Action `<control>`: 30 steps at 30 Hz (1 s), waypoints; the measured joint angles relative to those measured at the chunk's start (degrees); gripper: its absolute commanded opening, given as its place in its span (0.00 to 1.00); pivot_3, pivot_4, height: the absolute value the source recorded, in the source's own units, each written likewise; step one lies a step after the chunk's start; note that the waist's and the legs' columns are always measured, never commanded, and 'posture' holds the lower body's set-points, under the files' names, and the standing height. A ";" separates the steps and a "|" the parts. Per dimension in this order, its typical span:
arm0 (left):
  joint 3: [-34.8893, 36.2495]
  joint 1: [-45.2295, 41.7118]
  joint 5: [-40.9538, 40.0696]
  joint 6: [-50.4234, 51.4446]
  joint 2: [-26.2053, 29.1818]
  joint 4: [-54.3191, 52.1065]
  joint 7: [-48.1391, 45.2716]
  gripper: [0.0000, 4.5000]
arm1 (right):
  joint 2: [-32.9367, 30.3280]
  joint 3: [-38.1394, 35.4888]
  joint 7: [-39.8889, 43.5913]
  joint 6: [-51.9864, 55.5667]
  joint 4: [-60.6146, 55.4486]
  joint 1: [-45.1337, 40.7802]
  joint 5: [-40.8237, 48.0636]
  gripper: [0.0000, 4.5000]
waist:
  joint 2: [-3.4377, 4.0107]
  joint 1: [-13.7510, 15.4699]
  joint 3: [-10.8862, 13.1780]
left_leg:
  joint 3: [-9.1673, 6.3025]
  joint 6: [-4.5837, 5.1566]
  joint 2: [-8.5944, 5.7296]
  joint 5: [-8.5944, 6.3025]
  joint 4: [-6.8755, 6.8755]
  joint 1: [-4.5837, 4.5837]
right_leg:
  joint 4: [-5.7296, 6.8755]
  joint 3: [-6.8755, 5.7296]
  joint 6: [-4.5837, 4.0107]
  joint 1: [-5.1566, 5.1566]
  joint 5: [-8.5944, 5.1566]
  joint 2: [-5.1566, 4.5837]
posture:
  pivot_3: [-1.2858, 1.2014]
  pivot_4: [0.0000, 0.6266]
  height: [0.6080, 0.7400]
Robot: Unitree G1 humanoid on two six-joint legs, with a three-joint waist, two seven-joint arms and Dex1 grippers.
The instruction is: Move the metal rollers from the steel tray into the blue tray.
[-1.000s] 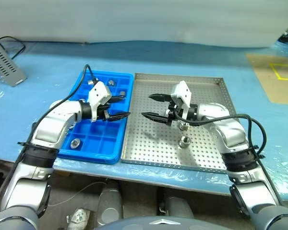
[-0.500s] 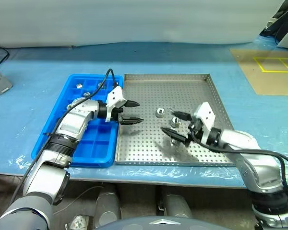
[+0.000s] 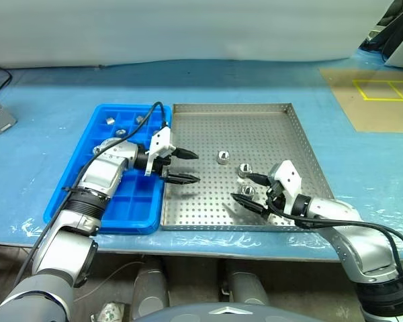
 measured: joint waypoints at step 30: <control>0.97 1.25 1.42 -1.37 2.97 1.10 1.11 0.83 | 1.97 3.72 -2.61 -7.62 8.50 1.36 -7.29 0.38 | 0.01 0.16 0.00 | 0.03 0.14 0.00 -0.10 -0.01 -0.02 | -0.14 -0.03 0.00 0.05 -0.01 -0.04 | 0.39 0.24 1.00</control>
